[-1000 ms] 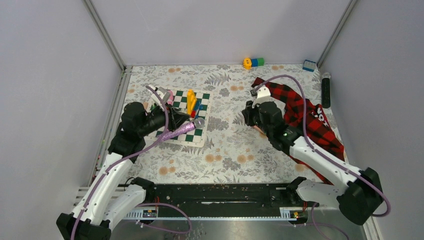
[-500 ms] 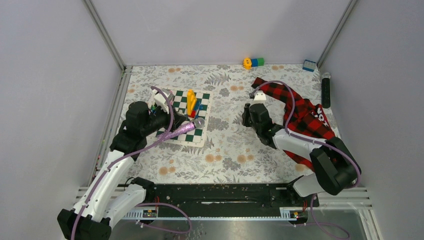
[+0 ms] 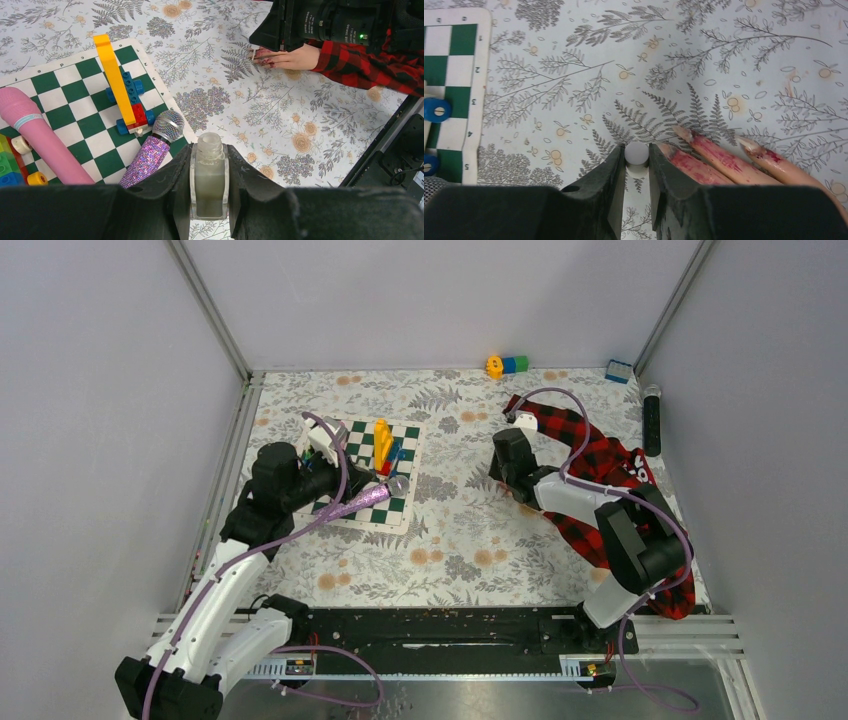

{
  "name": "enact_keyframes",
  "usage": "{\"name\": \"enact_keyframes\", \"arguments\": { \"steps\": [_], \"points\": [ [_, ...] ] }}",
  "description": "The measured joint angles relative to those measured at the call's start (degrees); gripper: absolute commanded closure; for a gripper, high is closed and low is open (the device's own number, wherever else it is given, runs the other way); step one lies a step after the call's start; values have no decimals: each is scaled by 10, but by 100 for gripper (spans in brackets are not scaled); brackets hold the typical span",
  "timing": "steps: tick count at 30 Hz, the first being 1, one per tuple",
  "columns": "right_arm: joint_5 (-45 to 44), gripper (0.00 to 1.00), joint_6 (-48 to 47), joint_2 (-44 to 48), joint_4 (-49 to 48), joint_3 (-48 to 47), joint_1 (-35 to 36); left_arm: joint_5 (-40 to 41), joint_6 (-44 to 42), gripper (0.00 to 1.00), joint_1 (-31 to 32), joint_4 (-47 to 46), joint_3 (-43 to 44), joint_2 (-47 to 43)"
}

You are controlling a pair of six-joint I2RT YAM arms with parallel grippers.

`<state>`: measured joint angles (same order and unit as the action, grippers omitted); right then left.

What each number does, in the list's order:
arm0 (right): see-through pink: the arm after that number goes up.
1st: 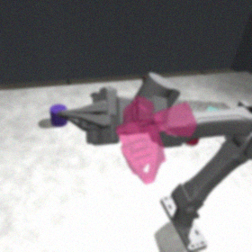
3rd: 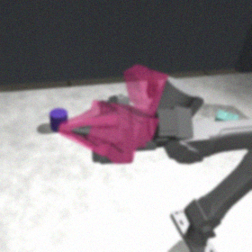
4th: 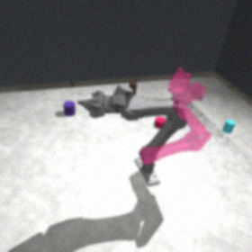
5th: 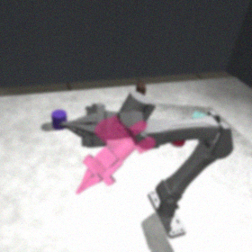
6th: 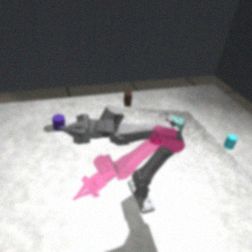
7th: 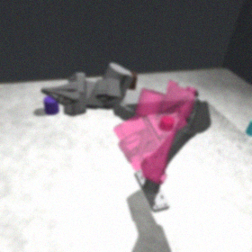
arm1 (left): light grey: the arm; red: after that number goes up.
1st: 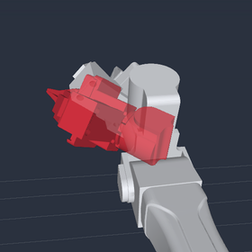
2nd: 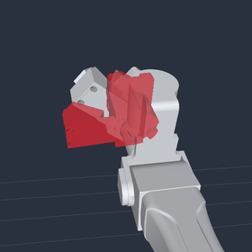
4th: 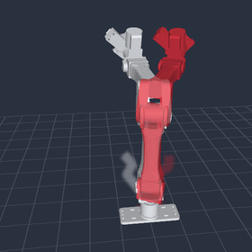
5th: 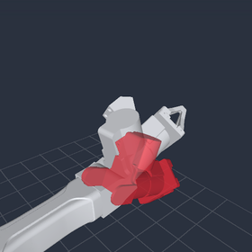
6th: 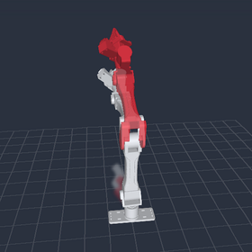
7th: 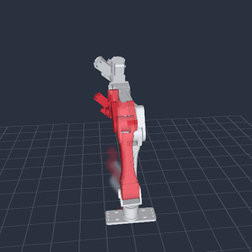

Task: Paint the nails
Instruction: Paint the nail polish on the nail.

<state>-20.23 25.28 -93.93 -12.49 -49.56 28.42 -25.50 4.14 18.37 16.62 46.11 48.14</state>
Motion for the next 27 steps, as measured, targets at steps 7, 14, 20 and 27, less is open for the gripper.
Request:
{"name": "enact_keyframes", "arguments": {
  "steps": [7, 14, 20, 27],
  "points": [
    [-32, 100, 13, -16, 29, -10, 0, -3, 3, 100, -2, -3, 0, 5],
    [-43, 100, 18, -29, 38, -13, 0, -6, 4, 100, -4, -4, 0, 5],
    [-43, 100, 21, -29, 38, -13, 0, -7, 4, 100, -6, -4, 0, 5],
    [-43, 100, 21, -29, 29, -13, 0, -8, 4, 100, -7, -4, 0, 5]
  ]
}}
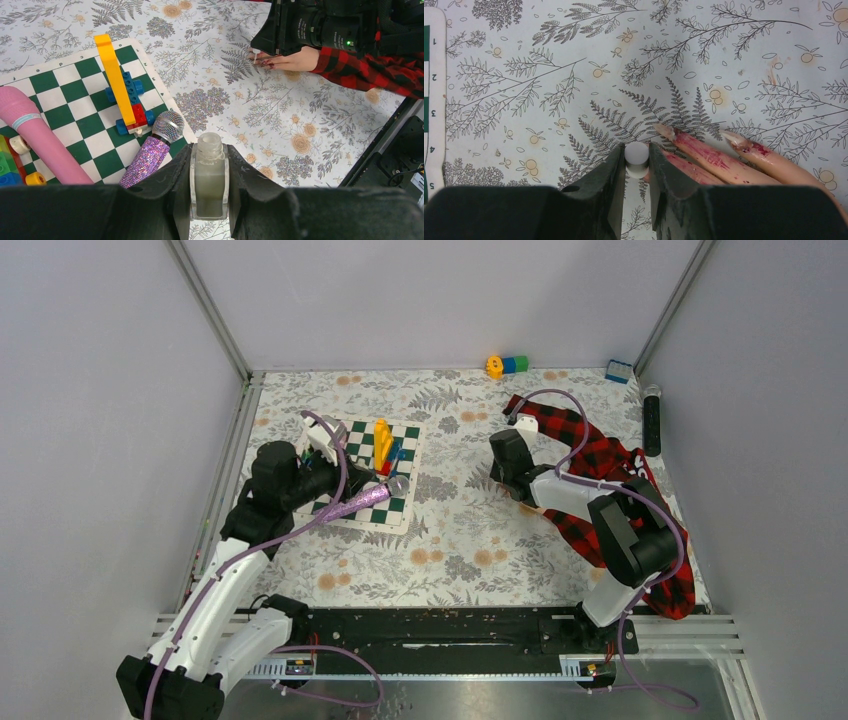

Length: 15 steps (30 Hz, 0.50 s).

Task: Paint the nails
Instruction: Paint the nail polish on the nail.

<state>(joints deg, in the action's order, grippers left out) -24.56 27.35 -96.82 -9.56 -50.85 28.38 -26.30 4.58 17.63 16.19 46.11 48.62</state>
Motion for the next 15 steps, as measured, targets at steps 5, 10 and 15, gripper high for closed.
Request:
{"name": "enact_keyframes", "arguments": {
  "steps": [5, 10, 15],
  "points": [
    [0, 100, 1, -6, -2, -6, 0, 0, 0, 100, -1, 0, 0, 0],
    [0, 100, 2, -14, -2, -10, 0, 0, 0, 100, -2, 0, 0, 0],
    [-1, 100, 2, -24, -2, -12, 0, -1, 1, 100, -3, -1, 0, 1]
  ]
}}
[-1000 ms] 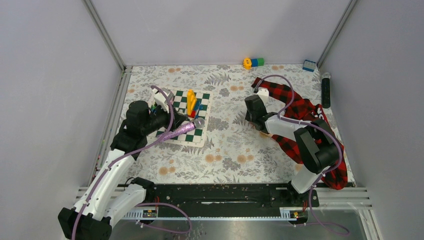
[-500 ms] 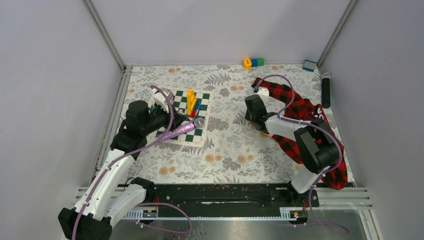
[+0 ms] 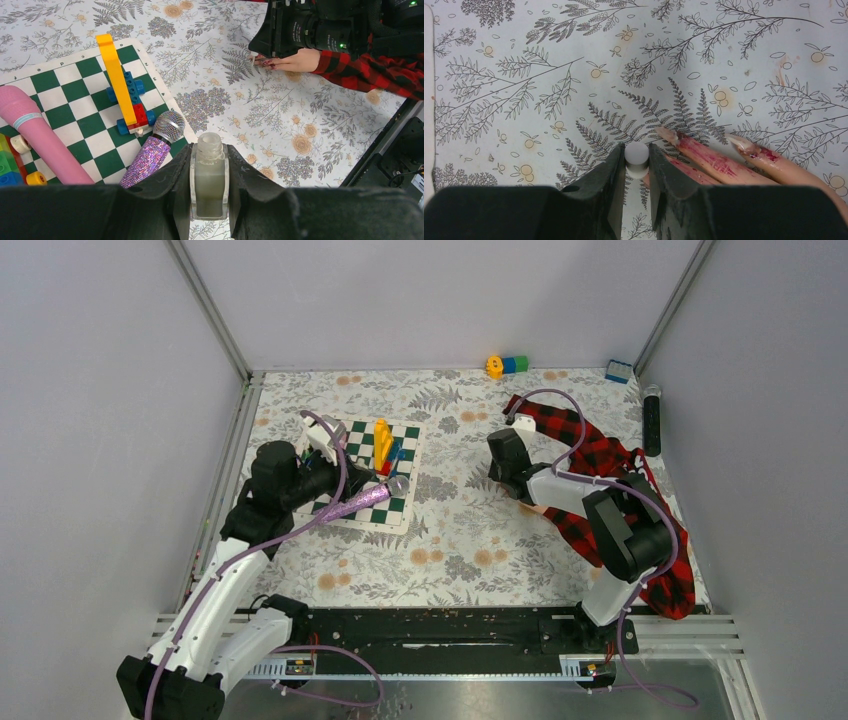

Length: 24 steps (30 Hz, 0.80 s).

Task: Paint the nails
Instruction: Paint the nail polish on the nail.

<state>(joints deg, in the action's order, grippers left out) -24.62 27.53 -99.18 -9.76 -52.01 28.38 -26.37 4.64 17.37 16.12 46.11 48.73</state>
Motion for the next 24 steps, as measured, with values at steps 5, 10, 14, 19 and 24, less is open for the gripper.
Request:
{"name": "enact_keyframes", "arguments": {
  "steps": [5, 10, 14, 19, 24],
  "points": [
    [-4, 100, 0, -1, 0, 0, 0, 0, 3, 100, -2, -2, 0, 2],
    [-8, 100, 2, -1, 0, 0, 0, -2, 3, 100, -3, -3, 0, 2],
    [-15, 100, 3, -1, 0, 0, 0, -4, 3, 100, -5, -3, 0, 2],
    [-17, 100, 4, -1, 0, 0, 0, -4, 4, 100, -5, -3, 0, 2],
    [-17, 100, 4, -1, 0, 0, 0, -4, 4, 100, -6, -3, 0, 2]
  ]
}}
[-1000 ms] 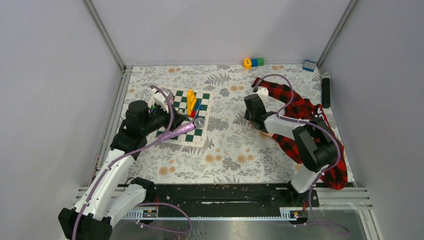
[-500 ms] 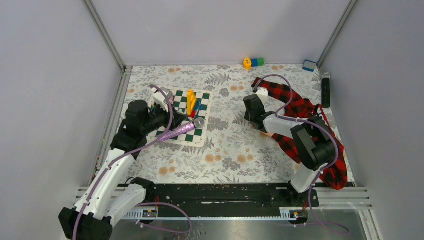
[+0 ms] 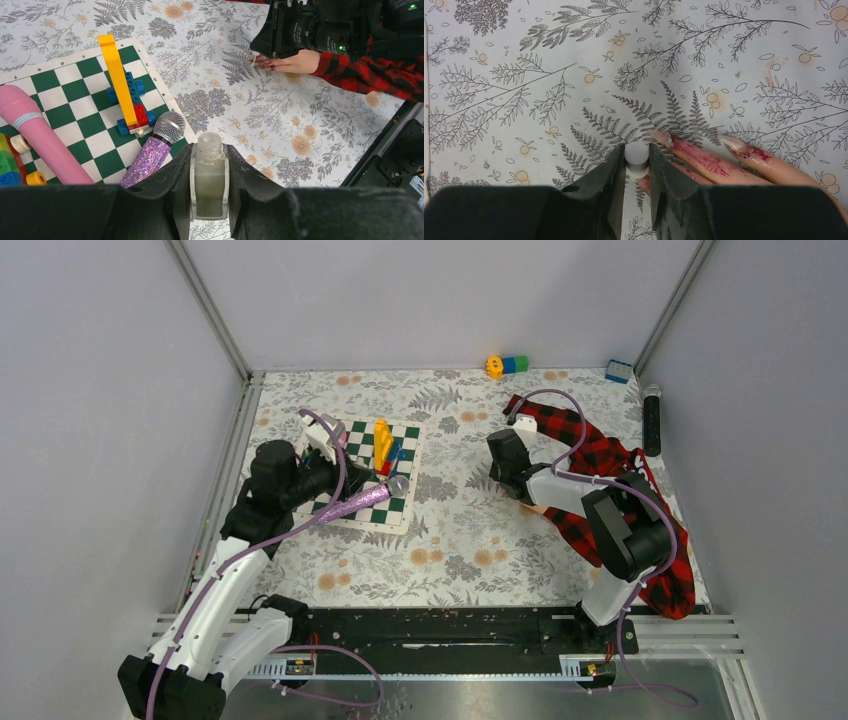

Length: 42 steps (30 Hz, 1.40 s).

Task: Paint the nails
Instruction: Paint the nail polish on the nail.

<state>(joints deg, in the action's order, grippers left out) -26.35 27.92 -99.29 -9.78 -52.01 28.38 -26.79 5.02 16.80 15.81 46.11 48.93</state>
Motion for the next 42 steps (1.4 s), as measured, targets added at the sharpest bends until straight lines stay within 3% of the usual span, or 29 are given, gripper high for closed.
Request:
{"name": "enact_keyframes", "arguments": {
  "steps": [42],
  "points": [
    [6, 100, -2, 28, -13, 27, 0, -5, 10, 100, -3, -5, 0, -1]
  ]
}}
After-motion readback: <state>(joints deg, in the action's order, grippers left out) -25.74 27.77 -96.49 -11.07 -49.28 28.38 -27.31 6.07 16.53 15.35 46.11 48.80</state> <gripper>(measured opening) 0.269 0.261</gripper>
